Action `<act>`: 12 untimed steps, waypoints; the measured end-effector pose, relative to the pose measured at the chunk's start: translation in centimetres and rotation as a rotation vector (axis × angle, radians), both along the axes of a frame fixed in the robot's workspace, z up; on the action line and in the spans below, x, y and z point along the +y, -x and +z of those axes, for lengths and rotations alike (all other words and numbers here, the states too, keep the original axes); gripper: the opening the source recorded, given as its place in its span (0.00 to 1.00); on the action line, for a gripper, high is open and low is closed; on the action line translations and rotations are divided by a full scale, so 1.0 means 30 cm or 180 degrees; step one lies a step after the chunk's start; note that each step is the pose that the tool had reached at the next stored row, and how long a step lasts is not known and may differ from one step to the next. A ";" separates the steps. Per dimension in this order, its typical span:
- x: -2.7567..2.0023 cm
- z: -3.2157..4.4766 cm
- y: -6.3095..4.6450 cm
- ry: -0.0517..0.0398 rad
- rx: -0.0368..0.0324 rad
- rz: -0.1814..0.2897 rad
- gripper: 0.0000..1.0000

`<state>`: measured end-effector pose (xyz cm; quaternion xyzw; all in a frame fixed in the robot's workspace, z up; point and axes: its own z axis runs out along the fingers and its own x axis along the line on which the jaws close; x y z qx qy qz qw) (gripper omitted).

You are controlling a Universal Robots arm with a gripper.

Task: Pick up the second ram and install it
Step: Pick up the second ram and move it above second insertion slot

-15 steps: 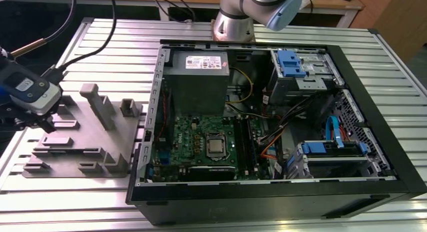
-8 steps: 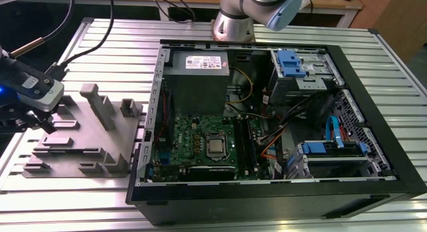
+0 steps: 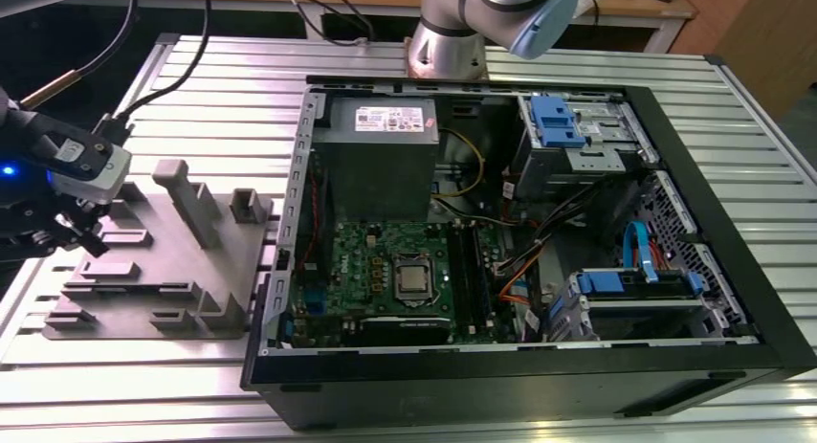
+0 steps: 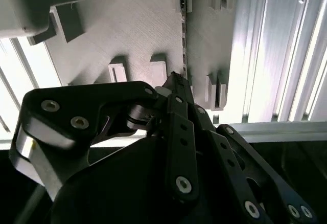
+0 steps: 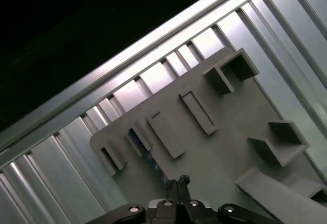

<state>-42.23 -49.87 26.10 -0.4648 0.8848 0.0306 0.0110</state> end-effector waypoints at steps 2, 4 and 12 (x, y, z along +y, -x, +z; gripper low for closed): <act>0.000 -0.003 0.000 0.0000 0.0000 0.0115 0.07; 0.000 -0.006 0.000 0.0000 0.0000 0.0234 0.07; 0.000 -0.019 0.000 0.0000 0.0000 0.0697 0.07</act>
